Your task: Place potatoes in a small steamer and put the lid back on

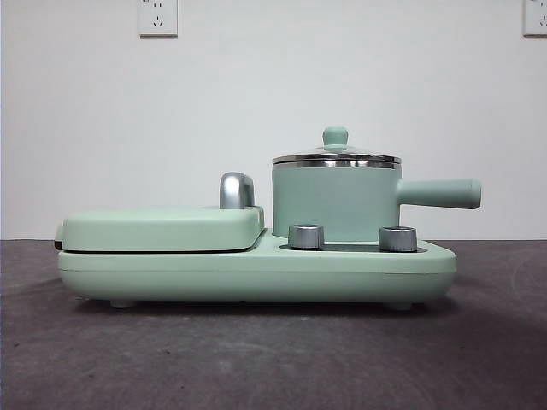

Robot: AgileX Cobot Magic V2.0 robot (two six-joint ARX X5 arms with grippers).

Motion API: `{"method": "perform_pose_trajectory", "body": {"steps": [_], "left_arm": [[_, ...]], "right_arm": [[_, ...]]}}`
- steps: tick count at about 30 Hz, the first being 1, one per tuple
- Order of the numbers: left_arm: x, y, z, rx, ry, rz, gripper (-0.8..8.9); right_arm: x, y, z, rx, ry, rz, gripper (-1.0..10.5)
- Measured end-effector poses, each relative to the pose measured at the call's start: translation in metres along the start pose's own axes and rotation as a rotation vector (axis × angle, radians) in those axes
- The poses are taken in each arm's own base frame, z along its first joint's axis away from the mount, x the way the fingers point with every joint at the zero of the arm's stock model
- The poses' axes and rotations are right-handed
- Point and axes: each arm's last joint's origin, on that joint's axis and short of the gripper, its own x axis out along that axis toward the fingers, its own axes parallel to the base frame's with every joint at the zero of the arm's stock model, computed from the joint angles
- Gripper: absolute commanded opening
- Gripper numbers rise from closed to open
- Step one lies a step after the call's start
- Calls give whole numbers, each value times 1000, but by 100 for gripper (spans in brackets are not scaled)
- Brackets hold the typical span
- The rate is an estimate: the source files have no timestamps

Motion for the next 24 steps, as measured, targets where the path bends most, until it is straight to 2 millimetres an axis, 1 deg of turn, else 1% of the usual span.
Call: {"method": "perform_pose_trajectory", "body": {"steps": [2,4,24], "left_arm": [[0,0,0,0,0,0,6],[0,0,0,0,0,0,6],[0,0,0,0,0,0,6]], "right_arm": [[0,0,-9,16,22,-5,22],[-2,0,-12,27,50,-4,22],[-2,0,-12,51,44,-5,22]]}}
